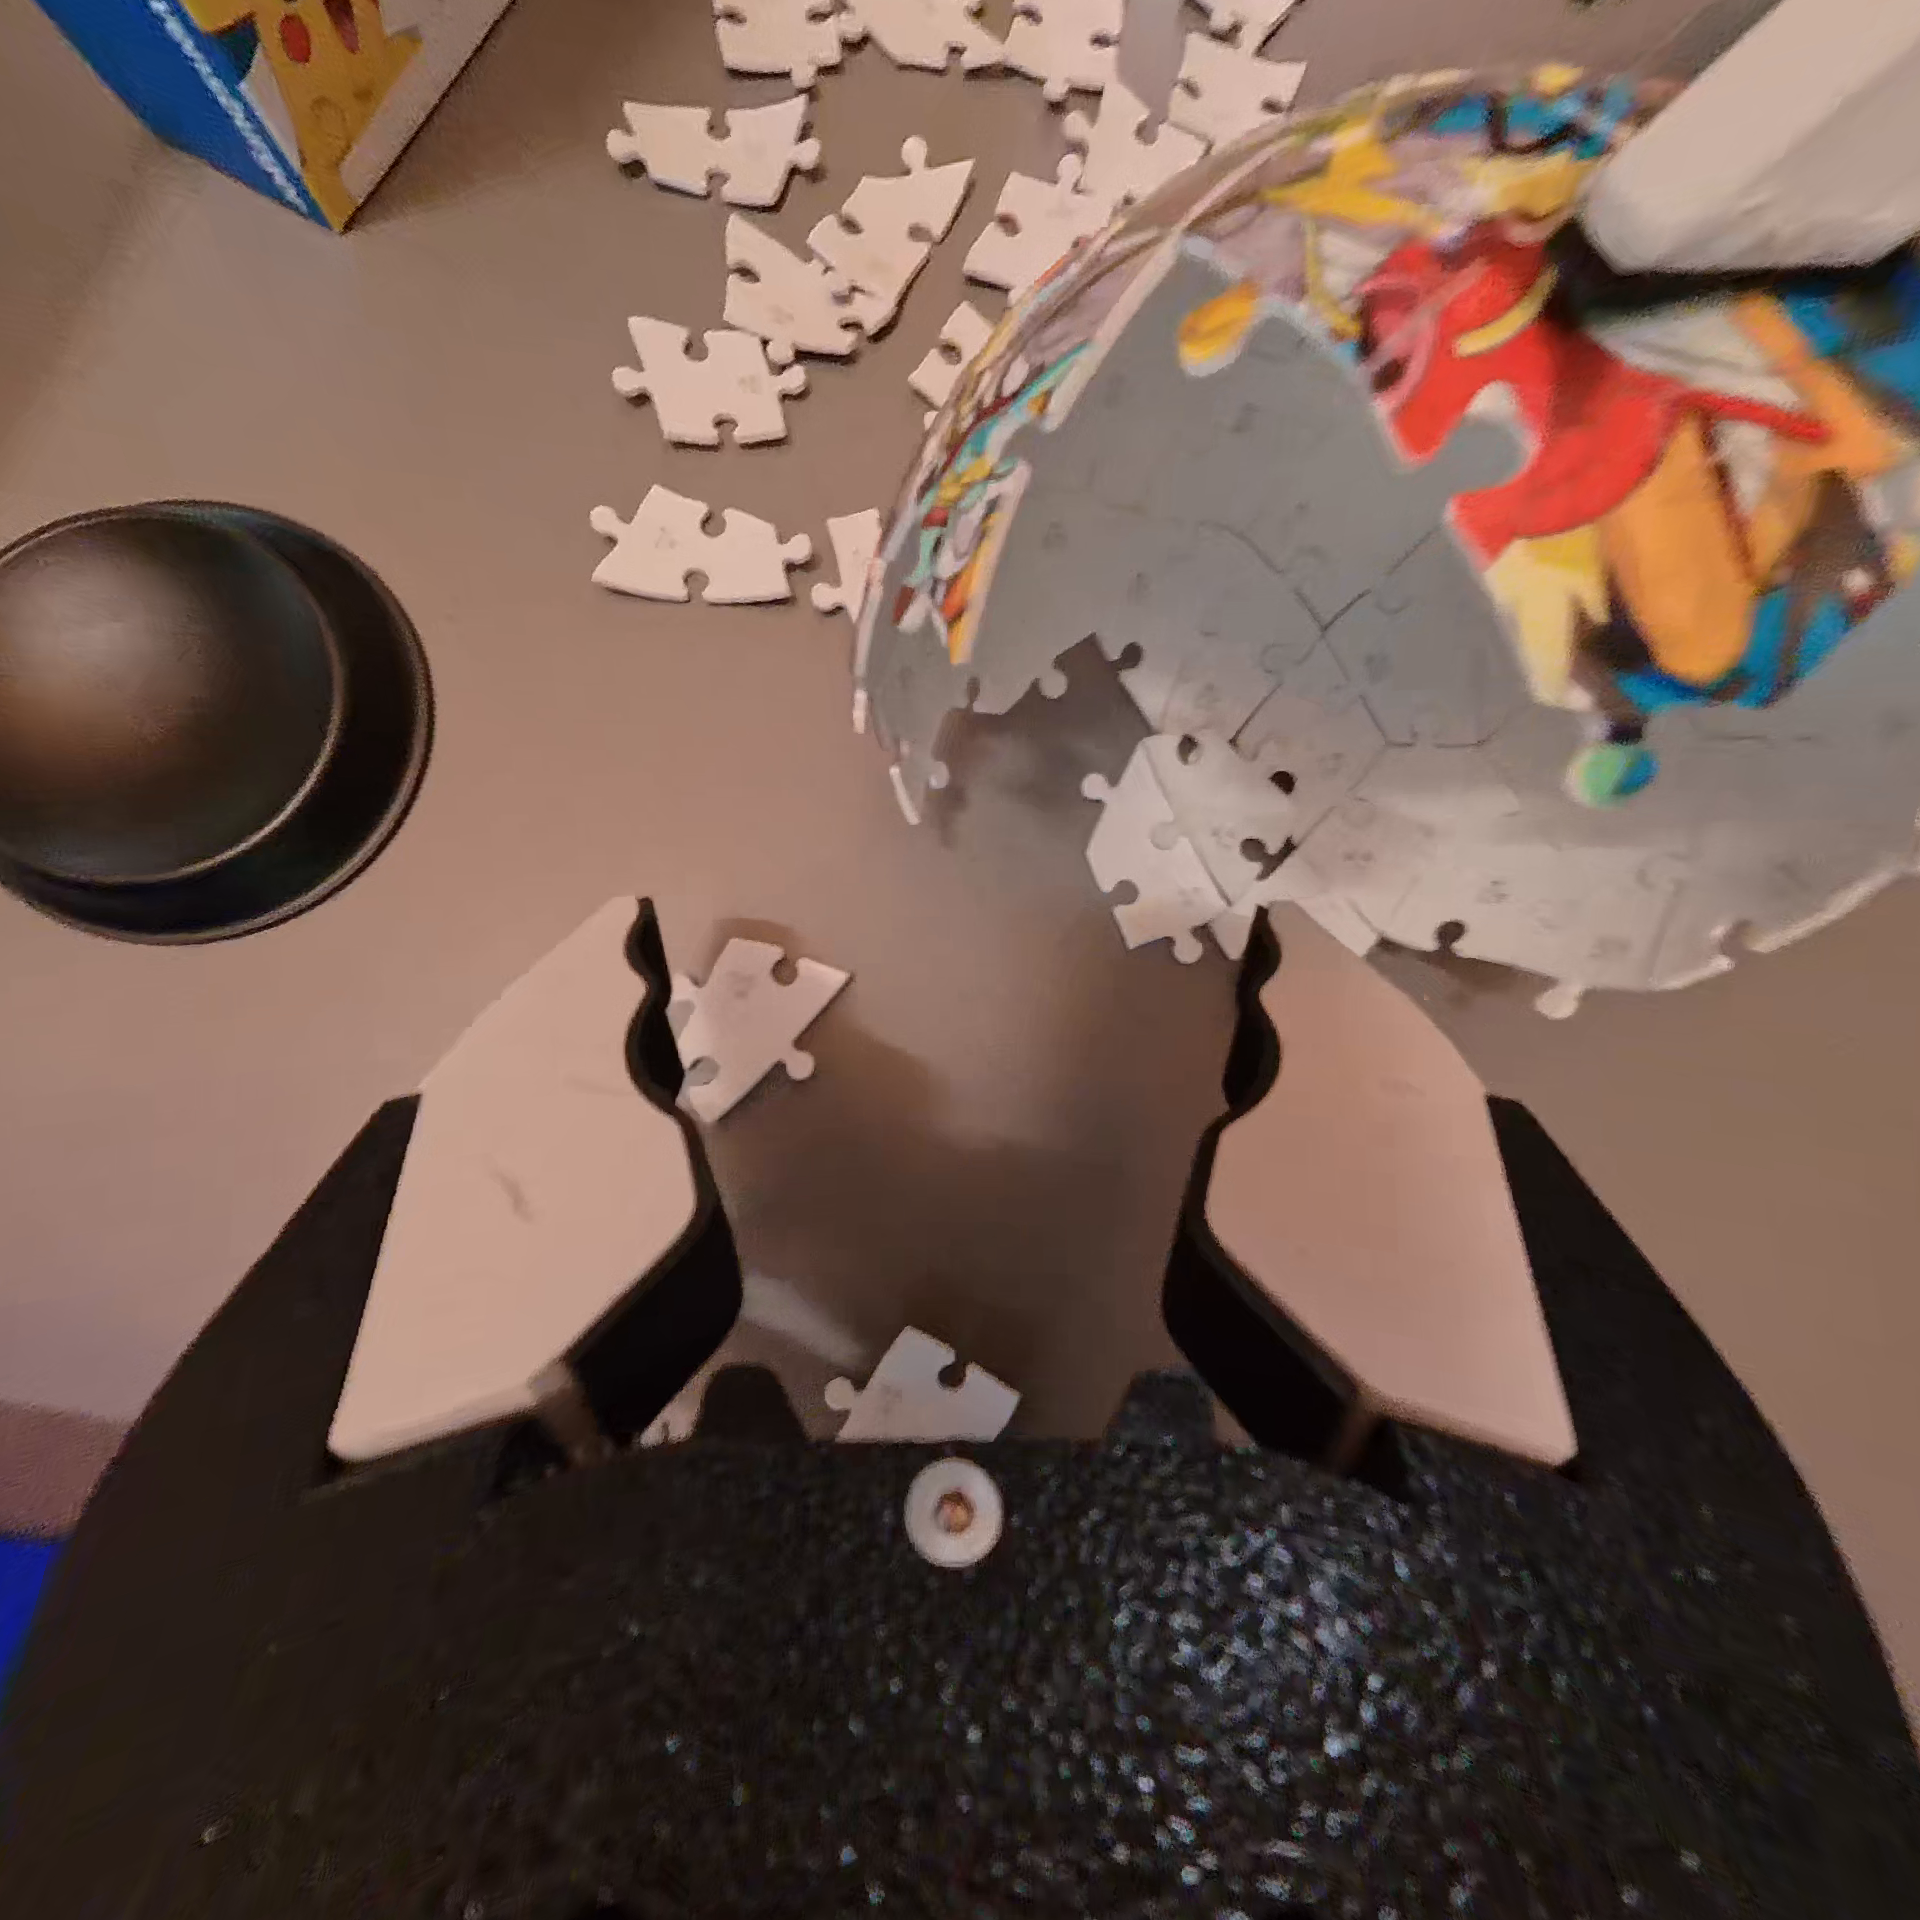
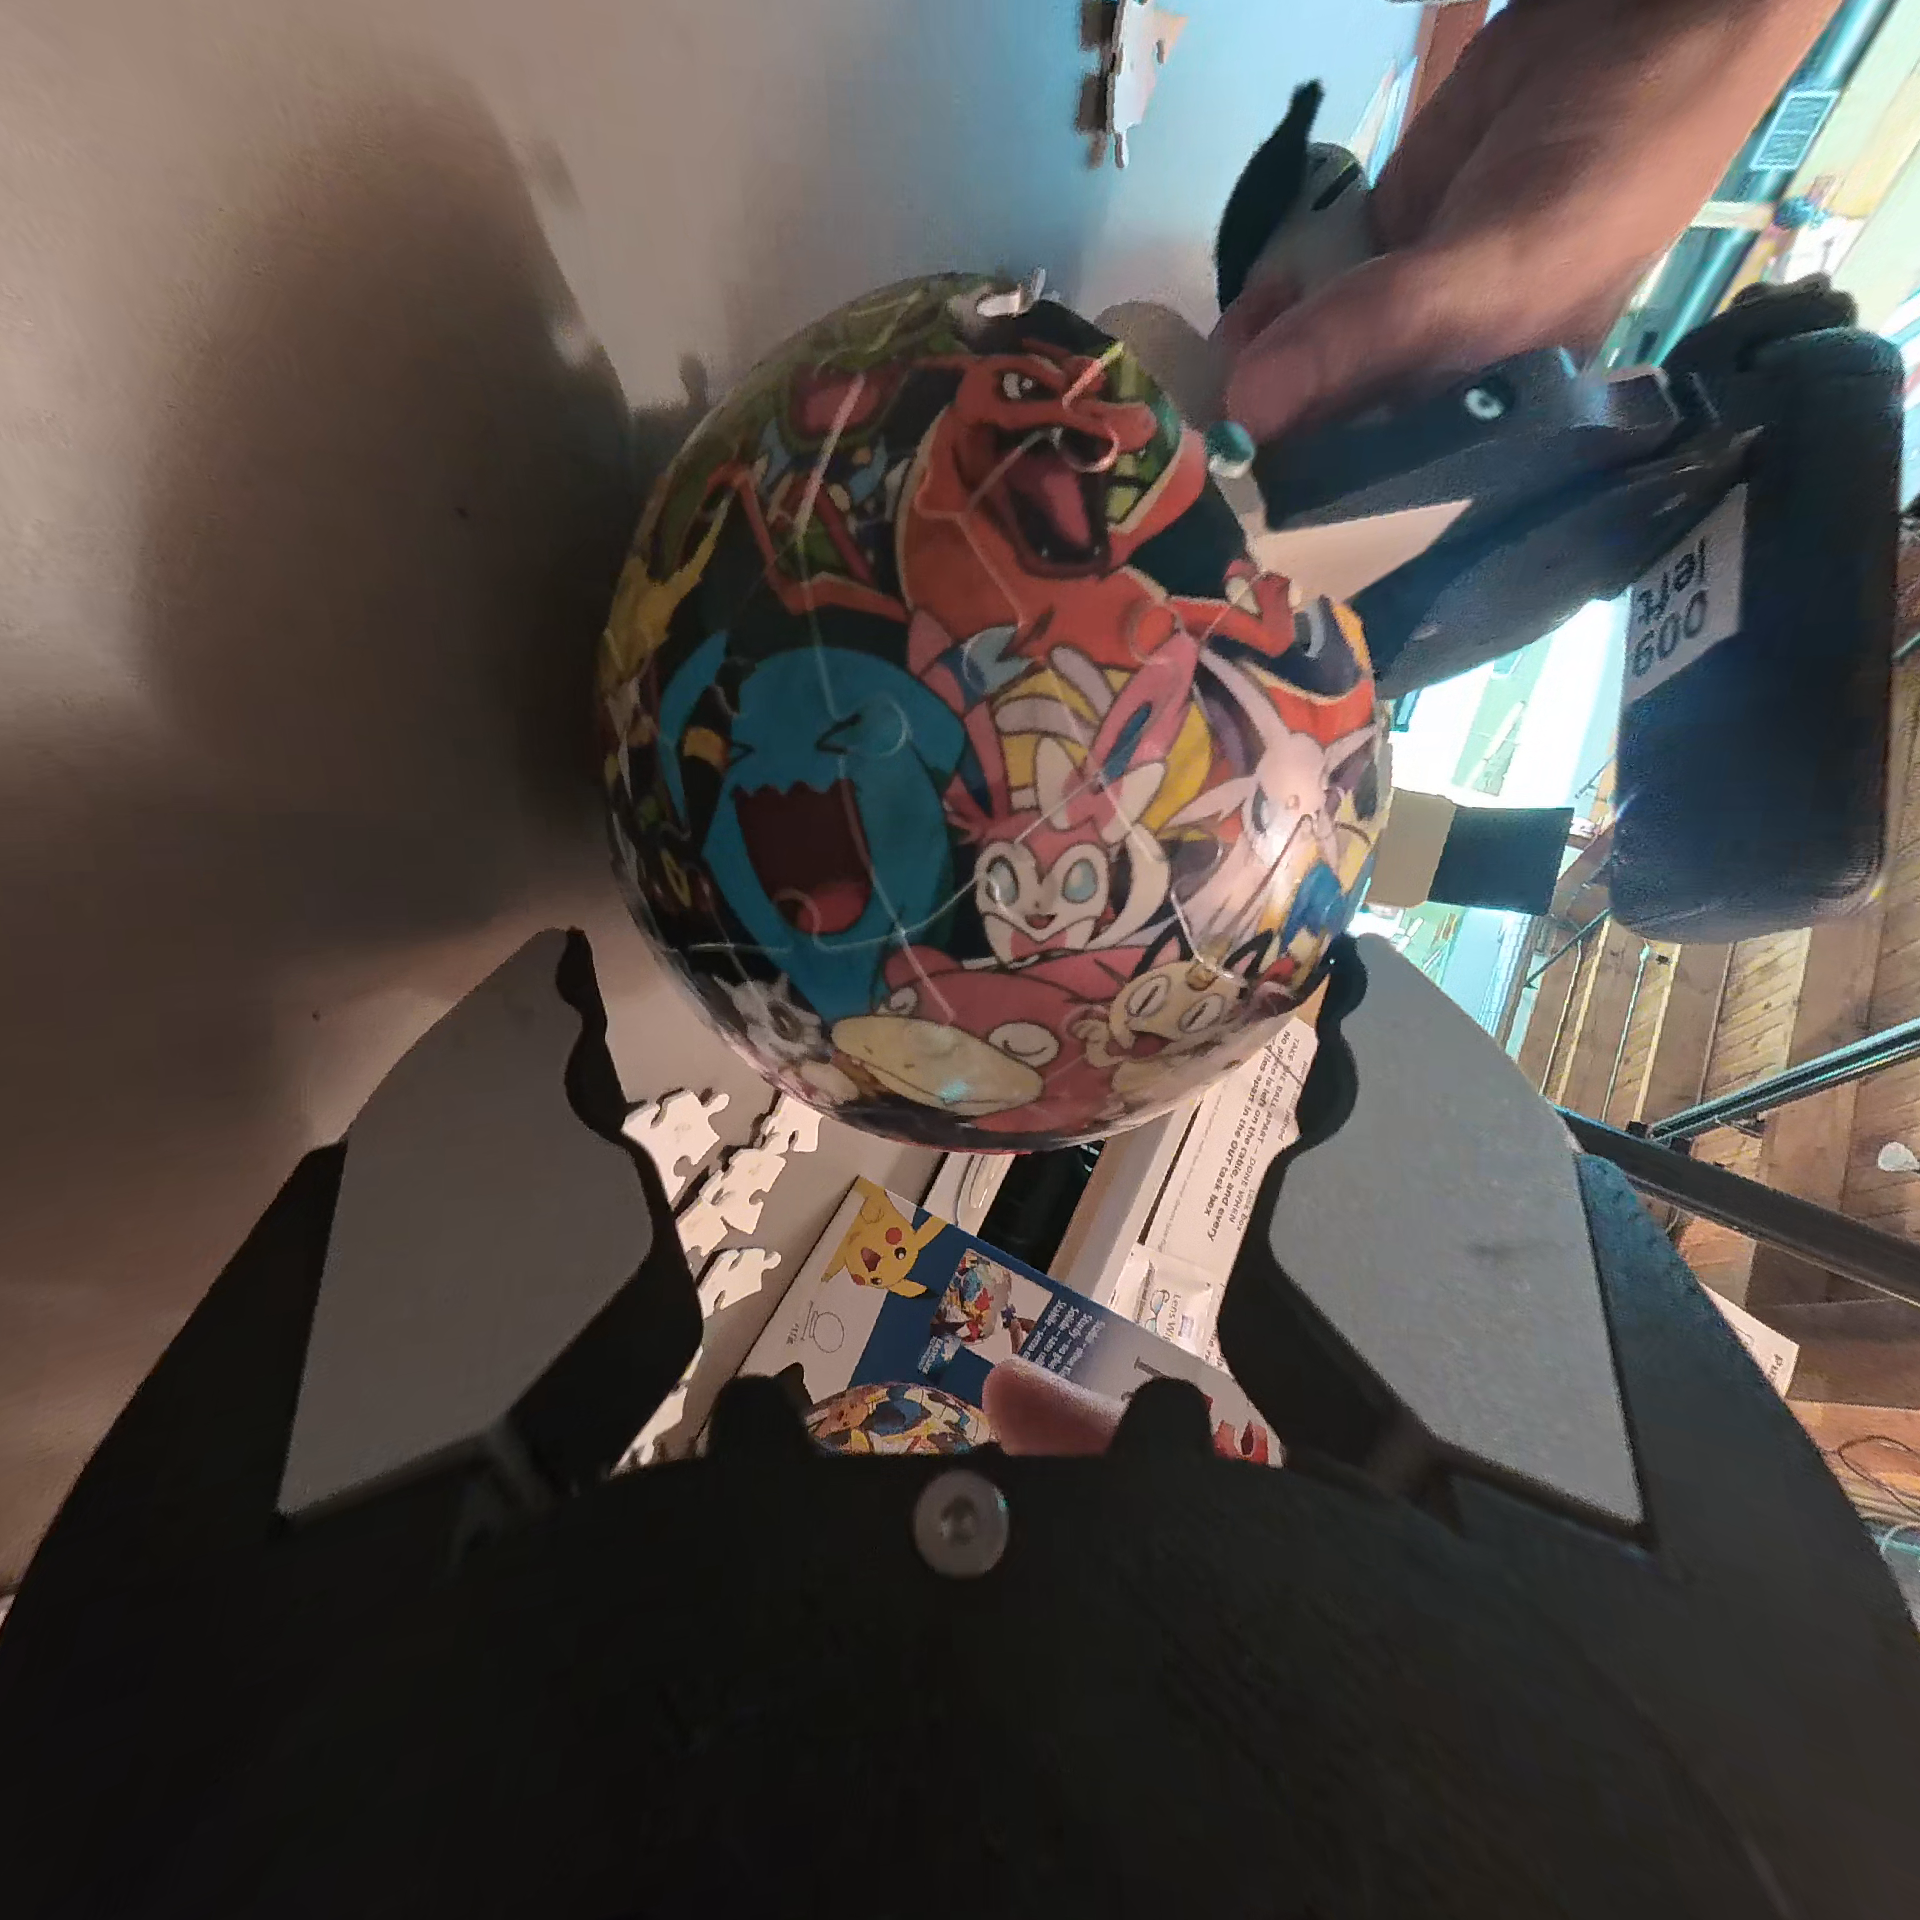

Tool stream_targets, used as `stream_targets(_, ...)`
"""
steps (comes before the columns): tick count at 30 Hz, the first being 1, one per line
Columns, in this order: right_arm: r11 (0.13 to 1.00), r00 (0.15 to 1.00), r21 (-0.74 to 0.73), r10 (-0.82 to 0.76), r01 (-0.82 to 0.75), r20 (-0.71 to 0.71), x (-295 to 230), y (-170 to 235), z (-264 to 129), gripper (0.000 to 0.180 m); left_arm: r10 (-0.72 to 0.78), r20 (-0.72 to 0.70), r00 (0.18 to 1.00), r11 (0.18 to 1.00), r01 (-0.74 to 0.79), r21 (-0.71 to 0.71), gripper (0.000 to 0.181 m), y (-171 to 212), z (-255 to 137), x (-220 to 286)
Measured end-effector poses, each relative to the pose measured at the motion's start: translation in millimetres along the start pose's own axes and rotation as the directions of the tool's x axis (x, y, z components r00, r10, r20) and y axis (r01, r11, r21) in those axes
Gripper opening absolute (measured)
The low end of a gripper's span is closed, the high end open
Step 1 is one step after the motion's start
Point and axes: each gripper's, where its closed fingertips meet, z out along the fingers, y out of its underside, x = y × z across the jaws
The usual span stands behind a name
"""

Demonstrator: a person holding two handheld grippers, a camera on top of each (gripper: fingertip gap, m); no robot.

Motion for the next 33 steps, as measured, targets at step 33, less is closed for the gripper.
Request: stream_targets(33,0.999,0.998,-0.004,0.047,-0.047,-0.033,0,3,2,0.13,-0.081,0.202,0.976,0.989,0.104,-0.107,0.106,-4,39,-1)
